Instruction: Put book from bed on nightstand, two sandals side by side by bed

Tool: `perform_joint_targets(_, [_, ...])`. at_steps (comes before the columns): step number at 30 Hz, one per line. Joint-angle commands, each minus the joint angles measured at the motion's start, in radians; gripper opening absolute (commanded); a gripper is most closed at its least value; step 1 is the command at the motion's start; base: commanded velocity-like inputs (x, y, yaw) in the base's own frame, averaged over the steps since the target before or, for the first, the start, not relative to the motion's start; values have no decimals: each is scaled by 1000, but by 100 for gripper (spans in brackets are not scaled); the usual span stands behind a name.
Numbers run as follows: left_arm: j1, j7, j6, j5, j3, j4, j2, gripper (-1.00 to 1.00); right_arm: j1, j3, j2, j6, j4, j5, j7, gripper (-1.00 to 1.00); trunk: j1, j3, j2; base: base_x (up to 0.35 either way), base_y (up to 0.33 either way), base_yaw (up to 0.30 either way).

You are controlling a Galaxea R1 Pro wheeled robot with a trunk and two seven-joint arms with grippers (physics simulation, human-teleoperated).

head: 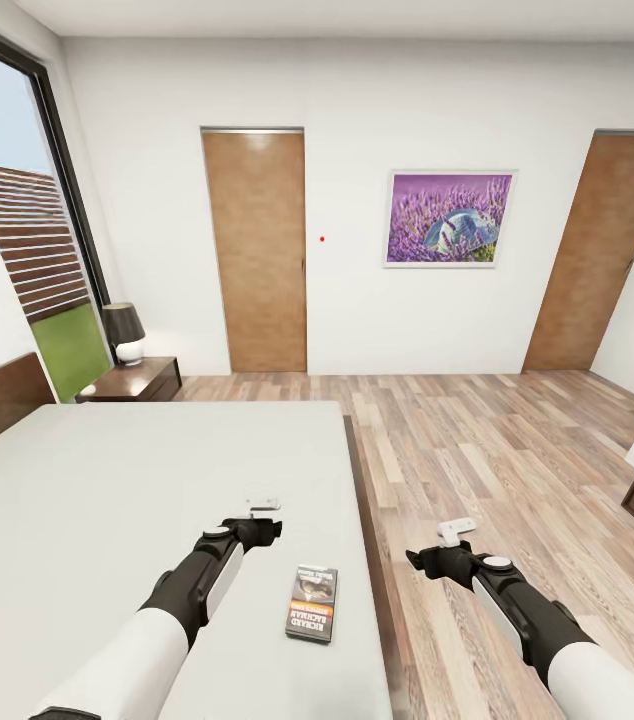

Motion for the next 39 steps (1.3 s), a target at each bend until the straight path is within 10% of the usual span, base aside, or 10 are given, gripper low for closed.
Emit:
perform_joint_targets(1, [-1,4,5,6,-3,-2,0,100,-1,5,-1,5,-2,-10,-2,100,1,-2,-2,0,0,0])
perform_joint_targets(17, [71,-3,12,17,6,8,10,100,79,-13,24,73,-19,-14,-21,100,1,-2,-2,0,-33,0])
perform_joint_targets(18, [72,-3,12,17,6,8,10,100,189,-13,25,74,-20,-14,-22,100,1,-2,-2,0,-6,0])
perform_joint_targets(39, [75,-4,10,18,6,10,9,100,197,-12,26,77,-23,-12,-26,100,1,-5,-2,0,-1,-13])
